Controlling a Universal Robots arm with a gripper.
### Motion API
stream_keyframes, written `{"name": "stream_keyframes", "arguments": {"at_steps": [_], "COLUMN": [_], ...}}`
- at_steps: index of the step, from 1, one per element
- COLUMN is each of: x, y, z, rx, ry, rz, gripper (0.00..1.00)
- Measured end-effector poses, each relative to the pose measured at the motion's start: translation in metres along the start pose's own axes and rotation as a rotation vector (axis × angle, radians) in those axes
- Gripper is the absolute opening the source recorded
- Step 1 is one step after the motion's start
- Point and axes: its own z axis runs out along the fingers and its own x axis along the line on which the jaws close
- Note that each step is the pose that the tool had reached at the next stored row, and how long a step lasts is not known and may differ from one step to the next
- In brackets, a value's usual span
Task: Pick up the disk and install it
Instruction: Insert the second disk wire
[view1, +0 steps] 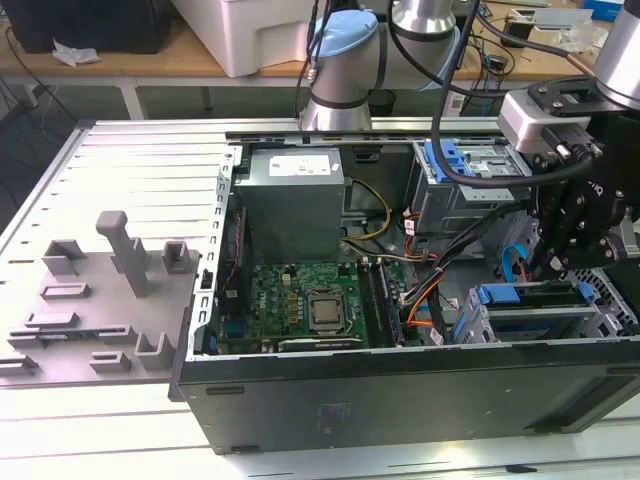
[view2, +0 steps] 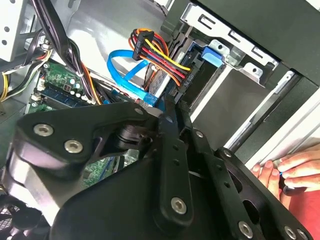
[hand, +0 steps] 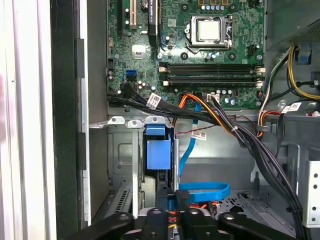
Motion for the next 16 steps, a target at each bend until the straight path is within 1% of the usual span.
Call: {"name": "stream_keyframes", "arguments": {"at_steps": [1, 7, 8, 9, 11, 13, 16], "x": [0.0, 0.0, 0.0, 0.0, 0.0, 0.0012, 0.0012], "y": [0.0, -0.0005, -0.0014, -0.0031, -0.0033, -0.0068, -0.0069], "z": [0.0001, 0.0004, 0.0003, 0.0004, 0.0004, 0.001, 0.0014], "rx": [0.0, -0.0001, -0.0069, -0.0101, -0.0102, -0.0107, -0.011], "ry": [0.0, -0.0002, 0.0, 0.0001, 0.0001, 0.0004, 0.0007], "rz": [0.0, 0.0, 0.001, 0.004, 0.004, 0.017, 0.032], "gripper": [0.16, 0.16, 0.16, 0.16, 0.16, 0.16, 0.16]}}
